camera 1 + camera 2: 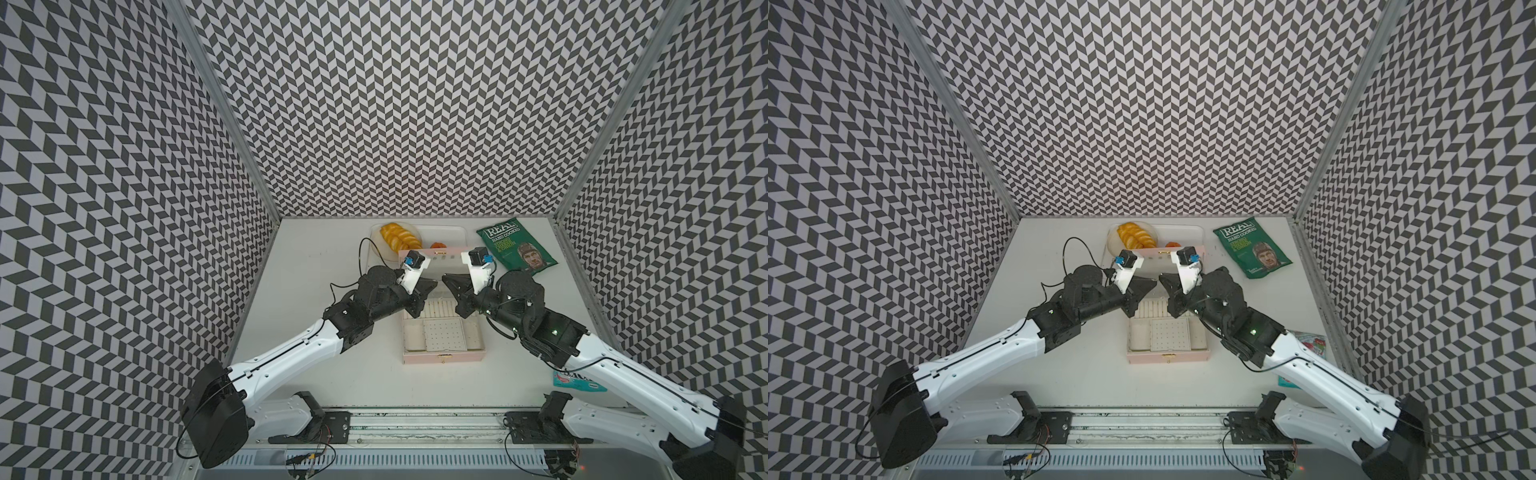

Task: Put jewelry chain into jewelry box
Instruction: Hang the necklace on the jewelry box clasp.

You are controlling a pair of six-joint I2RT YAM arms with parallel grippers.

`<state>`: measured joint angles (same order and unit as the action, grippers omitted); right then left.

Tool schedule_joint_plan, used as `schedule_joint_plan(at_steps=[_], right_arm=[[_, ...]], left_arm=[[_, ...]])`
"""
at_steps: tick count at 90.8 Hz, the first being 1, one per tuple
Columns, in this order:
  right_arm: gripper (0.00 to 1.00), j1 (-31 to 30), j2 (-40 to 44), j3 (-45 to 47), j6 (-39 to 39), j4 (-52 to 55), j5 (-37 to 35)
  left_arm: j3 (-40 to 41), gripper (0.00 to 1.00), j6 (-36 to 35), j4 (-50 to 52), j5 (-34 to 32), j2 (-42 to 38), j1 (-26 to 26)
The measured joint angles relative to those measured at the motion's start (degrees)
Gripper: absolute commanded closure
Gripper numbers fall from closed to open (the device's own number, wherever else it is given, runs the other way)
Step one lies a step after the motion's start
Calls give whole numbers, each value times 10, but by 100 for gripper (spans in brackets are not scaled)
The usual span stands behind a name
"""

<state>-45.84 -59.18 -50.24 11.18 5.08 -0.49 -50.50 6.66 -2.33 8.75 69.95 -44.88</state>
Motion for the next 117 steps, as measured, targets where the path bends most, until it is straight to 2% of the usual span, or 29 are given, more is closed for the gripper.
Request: schedule_joint_plan(at_steps=[42,75,117], right_arm=[[100,43,-87,13,4,-99,50],[100,75,-163,-3,4,-118,86],[100,94,-209,-31,4,-146,90]], left_arm=[[-7,100,0,13,-9,40,47],[-43,100,7,12,-5,80,68],[-59,100,24,10,-5,110,100]])
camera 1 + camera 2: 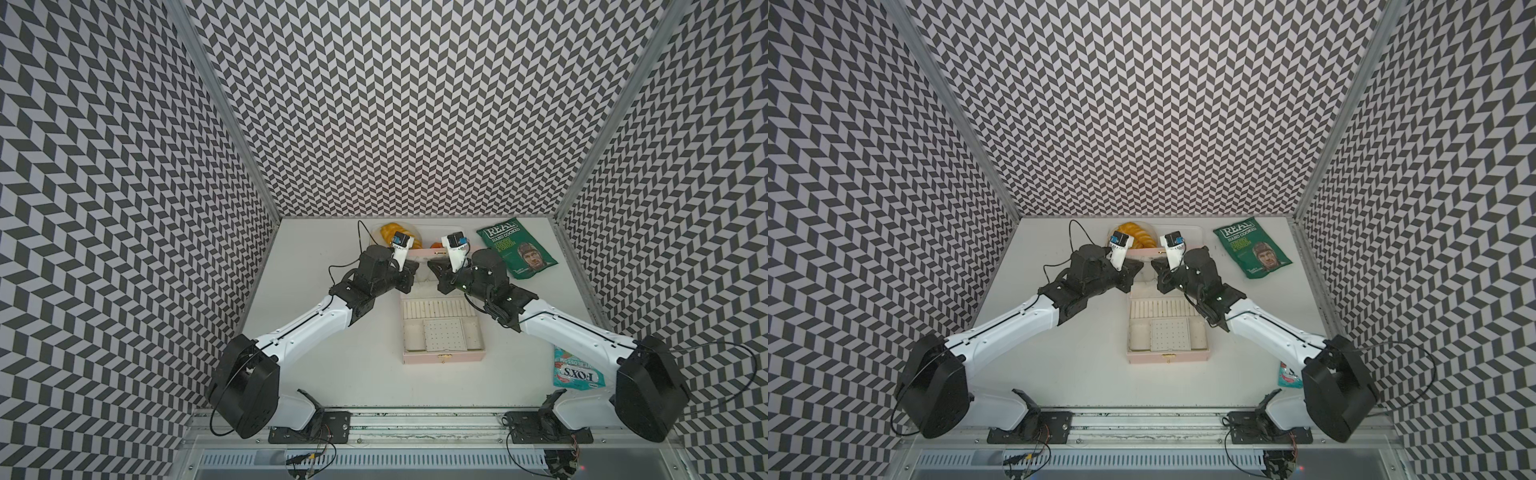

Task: Put jewelry chain into jewelry box
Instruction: Hang the necklace on the jewelry box clasp.

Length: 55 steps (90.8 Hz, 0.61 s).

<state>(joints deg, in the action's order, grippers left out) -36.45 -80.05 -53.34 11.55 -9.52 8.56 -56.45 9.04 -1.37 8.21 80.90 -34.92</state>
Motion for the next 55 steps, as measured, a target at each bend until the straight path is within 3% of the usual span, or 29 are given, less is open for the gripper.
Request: schedule_joint_plan(at_steps=[55], right_arm=[[100,8,-21,-9,6,-13,-1]], left_arm=[[-16,100,24,-4,3,12,6]])
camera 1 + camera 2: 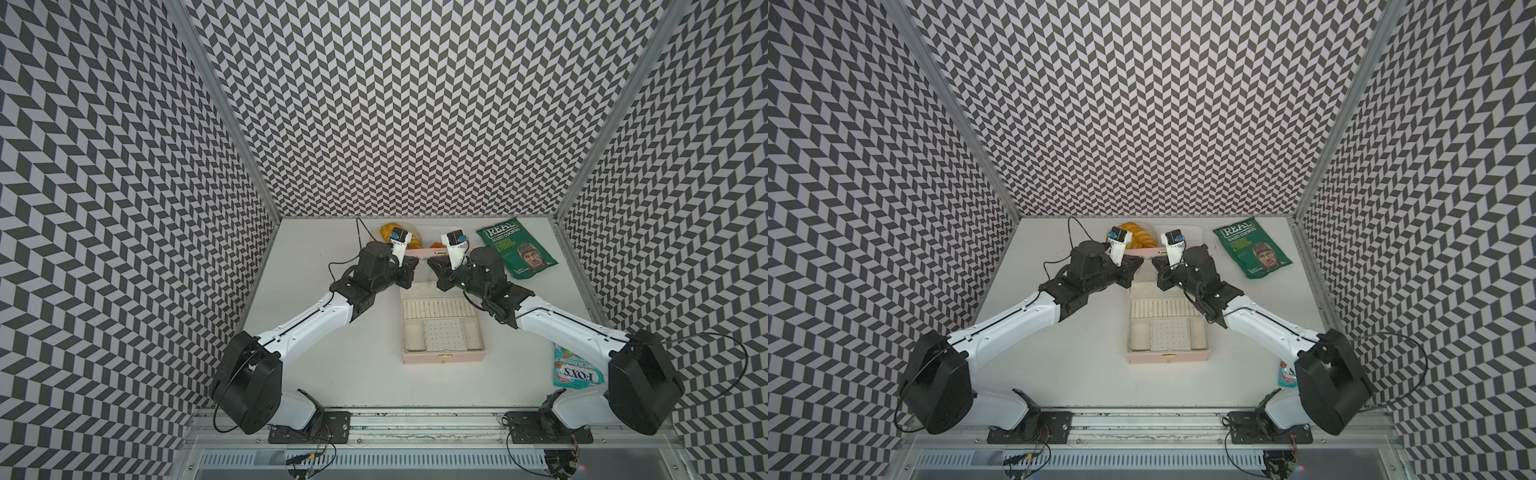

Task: Put jewelry chain into jewelry box
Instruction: Hang the necklace on the jewelry box clasp.

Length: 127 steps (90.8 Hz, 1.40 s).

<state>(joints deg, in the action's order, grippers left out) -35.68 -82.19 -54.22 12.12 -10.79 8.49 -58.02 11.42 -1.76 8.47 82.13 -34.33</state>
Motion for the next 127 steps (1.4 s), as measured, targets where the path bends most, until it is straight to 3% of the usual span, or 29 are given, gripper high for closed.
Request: schedule_joint_plan(at_steps=[127], right_arm=[[100,6,-30,-15,40,-14,-13]], left_arm=[[-2,100,48,-2,18,13,16]])
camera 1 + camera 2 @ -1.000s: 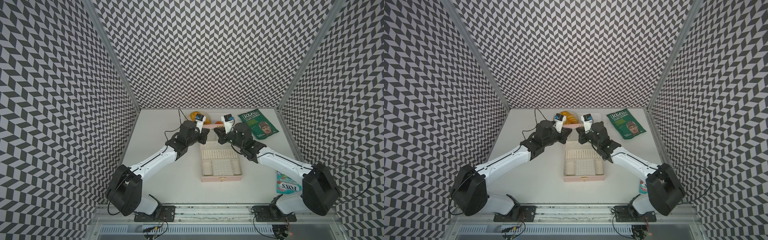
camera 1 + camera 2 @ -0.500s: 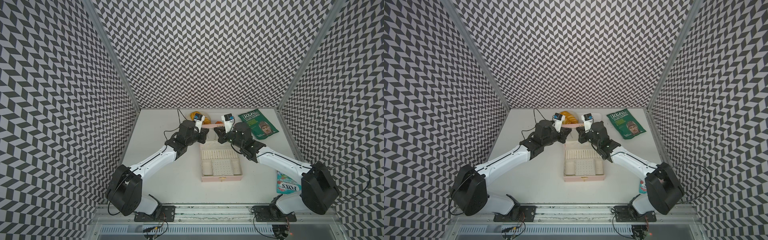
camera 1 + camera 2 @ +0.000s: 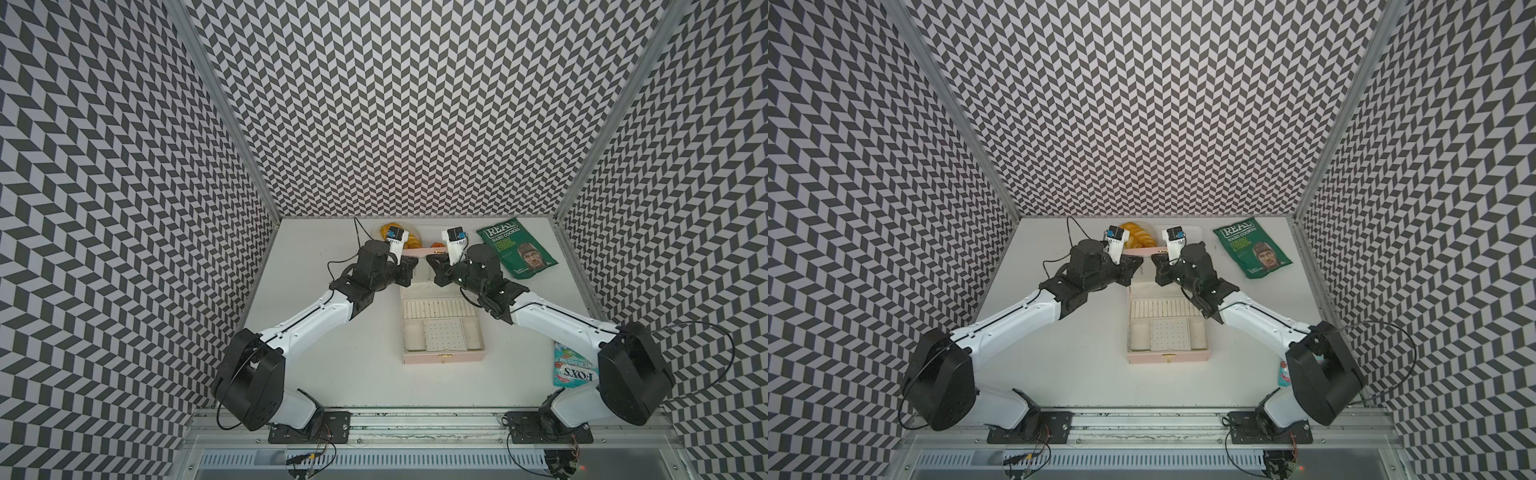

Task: Put jewelry chain into jewelry box
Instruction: Hang the necklace on the jewelry box clasp.

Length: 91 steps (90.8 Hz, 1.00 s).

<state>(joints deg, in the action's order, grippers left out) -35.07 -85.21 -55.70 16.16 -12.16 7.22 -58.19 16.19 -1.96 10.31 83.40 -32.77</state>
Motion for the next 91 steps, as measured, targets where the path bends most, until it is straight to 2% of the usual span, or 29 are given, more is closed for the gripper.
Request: schedule_joint_plan(at_steps=[91], right_arm=[[100,0,1,16,6,6,14]], left_arm=[[0,100,-3,4,34,6,-6]])
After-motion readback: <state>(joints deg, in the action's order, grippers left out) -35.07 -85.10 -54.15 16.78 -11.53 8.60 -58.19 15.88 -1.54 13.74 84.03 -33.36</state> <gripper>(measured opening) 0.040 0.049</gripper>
